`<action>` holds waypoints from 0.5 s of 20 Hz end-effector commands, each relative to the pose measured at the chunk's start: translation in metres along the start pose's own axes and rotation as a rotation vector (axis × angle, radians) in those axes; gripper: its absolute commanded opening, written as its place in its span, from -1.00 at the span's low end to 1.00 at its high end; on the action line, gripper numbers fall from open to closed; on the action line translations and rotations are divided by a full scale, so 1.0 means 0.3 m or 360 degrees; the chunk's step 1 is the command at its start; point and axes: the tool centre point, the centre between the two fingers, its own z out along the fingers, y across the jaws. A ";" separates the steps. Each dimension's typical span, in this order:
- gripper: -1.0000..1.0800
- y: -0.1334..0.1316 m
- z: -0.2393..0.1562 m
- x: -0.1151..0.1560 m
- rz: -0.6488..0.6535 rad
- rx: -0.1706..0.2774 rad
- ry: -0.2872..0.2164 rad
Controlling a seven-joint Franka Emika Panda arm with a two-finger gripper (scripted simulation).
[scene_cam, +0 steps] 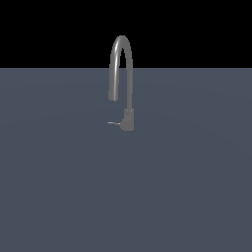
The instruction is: Turn on the faucet by rotating a designated handle.
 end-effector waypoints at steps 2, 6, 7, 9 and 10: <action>-1.00 -0.015 0.027 0.043 -0.0108 -0.0106 -0.0013; -1.00 -0.040 0.071 0.106 -0.0269 -0.0264 -0.0031; -1.00 -0.047 0.083 0.123 -0.0314 -0.0309 -0.0036; -1.00 -0.063 0.111 0.158 -0.0410 -0.0403 -0.0047; -1.00 -0.071 0.126 0.176 -0.0458 -0.0451 -0.0052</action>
